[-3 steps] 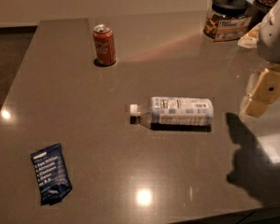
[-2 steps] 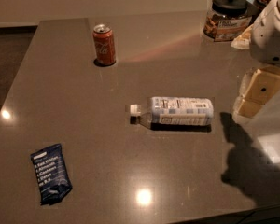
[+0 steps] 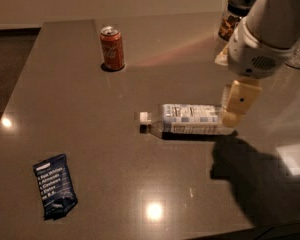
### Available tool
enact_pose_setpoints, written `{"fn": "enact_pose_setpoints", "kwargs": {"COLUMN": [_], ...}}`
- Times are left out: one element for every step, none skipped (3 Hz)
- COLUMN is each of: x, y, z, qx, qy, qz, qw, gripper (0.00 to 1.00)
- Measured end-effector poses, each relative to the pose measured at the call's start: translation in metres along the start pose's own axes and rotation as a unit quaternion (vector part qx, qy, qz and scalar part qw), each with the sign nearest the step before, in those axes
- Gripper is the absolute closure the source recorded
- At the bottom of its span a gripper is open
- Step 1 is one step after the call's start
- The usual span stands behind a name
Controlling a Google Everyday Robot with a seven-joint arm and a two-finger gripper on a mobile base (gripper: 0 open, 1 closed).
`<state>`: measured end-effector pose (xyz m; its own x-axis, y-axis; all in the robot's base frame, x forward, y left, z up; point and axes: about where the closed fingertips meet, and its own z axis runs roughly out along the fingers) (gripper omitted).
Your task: Pick blue plastic bottle
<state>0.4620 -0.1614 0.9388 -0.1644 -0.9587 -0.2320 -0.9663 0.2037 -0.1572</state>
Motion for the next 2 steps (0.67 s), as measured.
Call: {"fn": "enact_pose_setpoints", "kwargs": {"x": [-0.011,-0.018], "y": [-0.002,0.005], "z": [0.034,0.068], "qx": [-0.029,-0.054], "qy": [0.007,0.028], "qz": [-0.008,-0.017], "qw": [0.9995,0.998], "gripper": [0.0,0.0]}}
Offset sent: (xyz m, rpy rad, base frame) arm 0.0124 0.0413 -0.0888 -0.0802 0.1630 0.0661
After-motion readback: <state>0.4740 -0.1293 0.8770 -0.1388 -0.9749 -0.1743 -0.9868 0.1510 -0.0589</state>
